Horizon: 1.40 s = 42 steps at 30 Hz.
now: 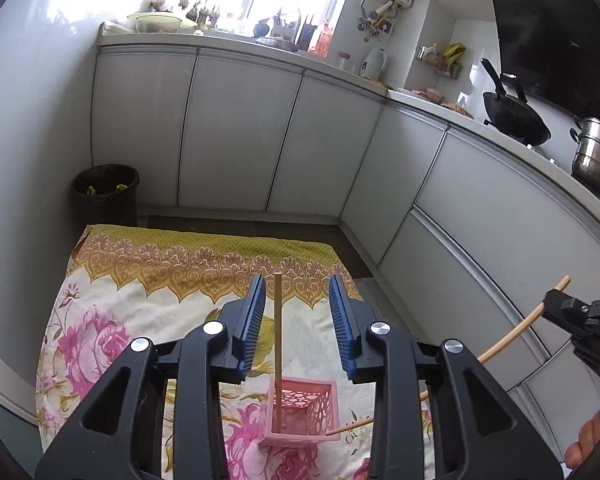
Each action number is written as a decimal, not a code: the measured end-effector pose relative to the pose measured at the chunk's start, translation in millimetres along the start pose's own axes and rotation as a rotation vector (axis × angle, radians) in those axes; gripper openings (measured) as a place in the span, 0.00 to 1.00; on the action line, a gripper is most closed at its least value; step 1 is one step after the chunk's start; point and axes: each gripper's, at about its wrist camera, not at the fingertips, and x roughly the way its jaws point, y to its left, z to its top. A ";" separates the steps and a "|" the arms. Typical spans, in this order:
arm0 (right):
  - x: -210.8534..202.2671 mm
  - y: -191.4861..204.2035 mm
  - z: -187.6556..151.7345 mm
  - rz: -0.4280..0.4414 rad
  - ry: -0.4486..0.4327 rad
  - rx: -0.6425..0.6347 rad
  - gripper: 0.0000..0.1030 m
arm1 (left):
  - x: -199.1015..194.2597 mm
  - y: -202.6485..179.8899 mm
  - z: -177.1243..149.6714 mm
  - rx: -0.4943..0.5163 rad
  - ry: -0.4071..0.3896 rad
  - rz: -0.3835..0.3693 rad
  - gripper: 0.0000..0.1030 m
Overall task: Organize utensils
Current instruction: 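Lower the chopstick into the pink cup and open the left gripper, then move the left gripper back to the chopstick pile and close on one chopstick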
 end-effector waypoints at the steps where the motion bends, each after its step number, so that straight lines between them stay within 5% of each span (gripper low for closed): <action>1: 1.9 2.9 -1.4 -0.004 -0.002 -0.012 0.08 | -9.5 2.0 0.1 -0.009 -0.018 -0.007 0.30; 8: 16.5 27.7 -11.0 -0.037 -0.008 -0.110 0.08 | -40.0 10.0 -8.0 -0.029 -0.040 0.044 0.31; 21: 85.8 49.5 -46.5 -0.129 0.037 -0.289 0.10 | -34.0 35.1 -33.1 -0.067 0.017 0.094 0.39; 25: 86.2 42.8 -49.7 -0.127 0.023 -0.261 0.48 | -35.5 35.2 -34.1 -0.066 0.020 0.093 0.42; 32: 53.7 26.3 -50.9 -0.147 -0.070 -0.202 0.88 | -37.4 26.3 -39.0 -0.037 0.040 0.083 0.54; 35: 39.7 16.5 -55.6 -0.196 -0.103 -0.189 0.93 | -40.1 19.2 -42.2 -0.020 0.036 0.084 0.70; 37: 30.0 11.3 -61.5 -0.253 -0.133 -0.208 0.93 | -42.5 13.2 -44.6 -0.004 0.032 0.081 0.90; 42: -1.6 -5.0 -78.5 -0.381 -0.203 -0.258 0.93 | -42.4 -8.3 -55.2 0.073 0.075 0.067 0.93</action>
